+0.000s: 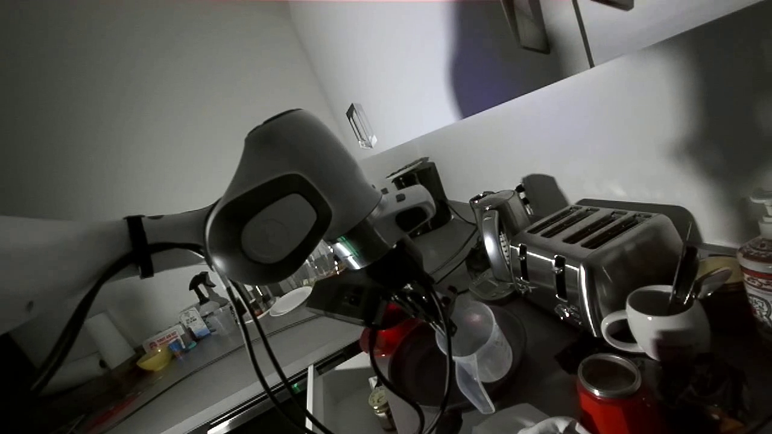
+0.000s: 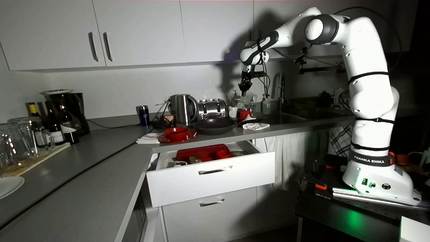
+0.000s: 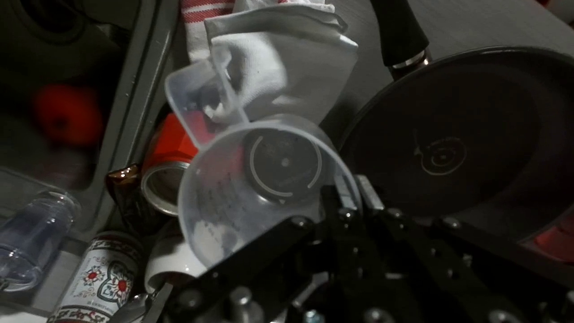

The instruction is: Move the transparent jar to the left of the orange cup

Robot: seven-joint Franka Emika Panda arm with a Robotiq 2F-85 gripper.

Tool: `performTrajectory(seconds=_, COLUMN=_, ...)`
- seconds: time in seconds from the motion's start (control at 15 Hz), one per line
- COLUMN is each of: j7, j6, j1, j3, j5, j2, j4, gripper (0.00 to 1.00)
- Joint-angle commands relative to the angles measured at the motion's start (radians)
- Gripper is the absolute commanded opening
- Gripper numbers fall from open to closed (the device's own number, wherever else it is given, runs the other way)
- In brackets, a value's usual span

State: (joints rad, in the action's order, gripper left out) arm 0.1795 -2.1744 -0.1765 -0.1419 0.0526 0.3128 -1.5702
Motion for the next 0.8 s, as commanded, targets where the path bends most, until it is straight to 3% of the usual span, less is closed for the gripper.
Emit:
performTrajectory(seconds=0.0, j7=-0.077, j6=0.075, j1=-0.015, j3=-0.003, j5=-0.011, j2=0.121, j4=0.161, gripper=0.06)
performTrajectory(seconds=0.73, j7=-0.149, j6=0.152, j1=-0.069, j3=0.006, j5=0.005, j2=0.329, j4=0.413, gripper=0.06)
